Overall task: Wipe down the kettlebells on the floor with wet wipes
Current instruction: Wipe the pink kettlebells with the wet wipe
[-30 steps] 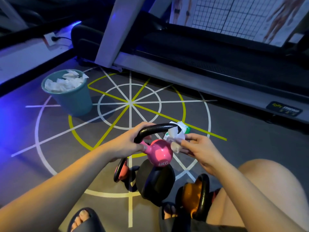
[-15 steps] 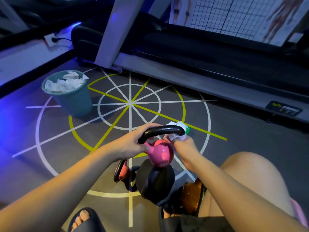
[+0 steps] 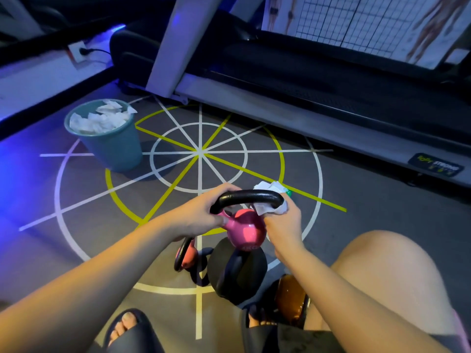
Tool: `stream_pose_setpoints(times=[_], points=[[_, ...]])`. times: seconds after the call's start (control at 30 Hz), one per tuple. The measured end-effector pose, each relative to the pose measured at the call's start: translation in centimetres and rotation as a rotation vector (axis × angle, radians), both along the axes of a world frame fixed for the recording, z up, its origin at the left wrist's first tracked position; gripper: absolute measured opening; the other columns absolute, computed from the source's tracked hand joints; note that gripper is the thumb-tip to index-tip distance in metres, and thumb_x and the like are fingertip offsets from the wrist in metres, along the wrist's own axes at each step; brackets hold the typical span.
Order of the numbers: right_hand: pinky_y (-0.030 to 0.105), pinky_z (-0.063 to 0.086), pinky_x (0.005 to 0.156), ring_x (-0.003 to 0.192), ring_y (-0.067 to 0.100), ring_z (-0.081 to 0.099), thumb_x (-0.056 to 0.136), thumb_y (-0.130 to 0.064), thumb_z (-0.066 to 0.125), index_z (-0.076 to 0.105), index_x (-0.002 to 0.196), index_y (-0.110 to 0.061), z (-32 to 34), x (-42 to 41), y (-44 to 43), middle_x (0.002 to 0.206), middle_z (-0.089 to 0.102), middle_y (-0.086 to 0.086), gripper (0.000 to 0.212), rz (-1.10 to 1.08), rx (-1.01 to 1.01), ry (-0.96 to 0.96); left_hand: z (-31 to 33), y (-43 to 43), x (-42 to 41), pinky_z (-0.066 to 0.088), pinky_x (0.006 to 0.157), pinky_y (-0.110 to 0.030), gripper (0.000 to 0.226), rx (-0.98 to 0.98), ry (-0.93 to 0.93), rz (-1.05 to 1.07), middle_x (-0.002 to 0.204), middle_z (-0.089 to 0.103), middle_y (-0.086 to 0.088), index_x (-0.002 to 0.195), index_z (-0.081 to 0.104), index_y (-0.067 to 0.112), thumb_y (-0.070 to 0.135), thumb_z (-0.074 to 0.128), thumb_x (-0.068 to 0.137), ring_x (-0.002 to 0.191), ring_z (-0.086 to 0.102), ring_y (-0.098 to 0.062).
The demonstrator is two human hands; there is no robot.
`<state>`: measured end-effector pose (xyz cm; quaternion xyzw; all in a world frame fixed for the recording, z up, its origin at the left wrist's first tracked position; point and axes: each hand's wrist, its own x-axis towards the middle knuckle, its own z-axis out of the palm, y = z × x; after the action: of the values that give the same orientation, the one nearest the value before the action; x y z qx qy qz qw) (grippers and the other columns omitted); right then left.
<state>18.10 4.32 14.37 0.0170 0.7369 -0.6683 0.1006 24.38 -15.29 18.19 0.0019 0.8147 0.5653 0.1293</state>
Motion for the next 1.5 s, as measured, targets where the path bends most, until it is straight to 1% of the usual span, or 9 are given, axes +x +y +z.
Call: stream_pose_setpoints(times=[0.13,0.3,0.43,0.63,0.83,1.03,1.2,1.3,1.5], points=[[0.030,0.052,0.057,0.068,0.017,0.061,0.081,-0.003,0.072,0.066,0.093,-0.006,-1.1,-0.1,0.2,0.078,0.065,0.011,0.014,0.016,-0.015,-0.206,-0.2,-0.5,-0.5,0.057,0.096,-0.048,0.066,0.072,-0.024,0.017,0.123,0.064,-0.008,0.134,0.053,0.032,-0.012,0.065,0.087,0.122,0.061,-0.016],[0.024,0.057,0.058,0.076,0.020,0.069,0.088,0.002,0.070,0.068,0.090,-0.010,-0.3,0.2,0.1,0.084,0.071,0.009,0.013,0.118,-0.109,-0.261,-0.1,-0.3,-0.9,0.058,0.094,-0.046,0.067,0.072,-0.027,0.006,0.123,0.063,-0.005,0.132,0.054,0.034,-0.014,0.065,0.085,0.124,0.058,-0.010],[0.037,0.055,0.083,0.100,0.024,0.059,0.080,-0.030,0.083,0.056,0.086,-0.021,-0.4,-0.9,1.3,0.109,0.057,0.010,0.029,0.189,0.346,-0.133,-0.3,-0.6,-0.7,0.058,0.094,-0.049,0.066,0.092,-0.046,0.030,0.122,0.064,-0.007,0.130,0.055,0.034,-0.013,0.066,0.085,0.126,0.057,-0.011],[0.016,0.047,0.050,0.058,0.002,0.062,0.070,-0.014,0.089,0.070,0.093,-0.003,1.6,-1.4,2.8,0.070,0.071,0.000,0.032,0.410,0.209,-0.166,-0.1,-0.4,-0.6,0.058,0.096,-0.044,0.065,0.055,-0.042,0.003,0.122,0.063,-0.007,0.131,0.054,0.036,-0.010,0.068,0.086,0.122,0.059,-0.013],[0.037,0.053,0.099,0.110,0.025,0.068,0.068,-0.009,0.087,0.063,0.118,-0.003,2.9,-2.4,5.4,0.113,0.073,0.013,0.056,0.647,0.044,-0.329,-0.2,-0.7,-0.4,0.058,0.095,-0.048,0.067,0.075,-0.072,0.026,0.121,0.063,-0.009,0.129,0.055,0.040,-0.009,0.068,0.086,0.121,0.062,-0.023],[0.039,0.054,0.087,0.085,0.023,0.067,0.079,-0.055,0.070,0.065,0.109,0.004,2.4,-2.1,4.6,0.096,0.071,0.017,0.065,0.528,-0.217,-0.389,-0.2,-0.7,-0.2,0.057,0.097,-0.046,0.068,0.108,-0.098,0.048,0.121,0.067,-0.009,0.128,0.055,0.042,-0.010,0.068,0.087,0.122,0.062,-0.015],[0.041,0.061,0.081,0.083,0.021,0.071,0.087,-0.037,0.075,0.067,0.103,-0.008,1.4,-1.2,2.8,0.090,0.075,0.010,0.034,0.328,0.094,-0.238,0.1,-0.4,-0.6,0.057,0.096,-0.046,0.068,0.050,-0.053,0.003,0.119,0.066,-0.008,0.132,0.053,0.039,-0.007,0.071,0.086,0.118,0.063,-0.019],[0.028,0.057,0.065,0.081,0.018,0.070,0.090,-0.021,0.072,0.071,0.097,-0.014,0.6,-1.9,2.7,0.085,0.075,0.003,0.009,0.266,0.179,-0.183,0.5,0.1,-0.7,0.056,0.099,-0.046,0.069,0.024,-0.046,-0.029,0.123,0.065,-0.006,0.136,0.050,0.037,-0.006,0.070,0.086,0.121,0.061,-0.013],[0.039,0.057,0.085,0.093,0.027,0.071,0.084,0.000,0.073,0.069,0.105,-0.003,-1.2,-0.6,1.8,0.096,0.075,0.013,0.022,0.121,0.014,-0.188,0.8,0.3,-0.7,0.054,0.101,-0.043,0.068,0.012,-0.036,-0.055,0.124,0.066,-0.004,0.136,0.050,0.034,-0.009,0.068,0.087,0.119,0.062,-0.009]])
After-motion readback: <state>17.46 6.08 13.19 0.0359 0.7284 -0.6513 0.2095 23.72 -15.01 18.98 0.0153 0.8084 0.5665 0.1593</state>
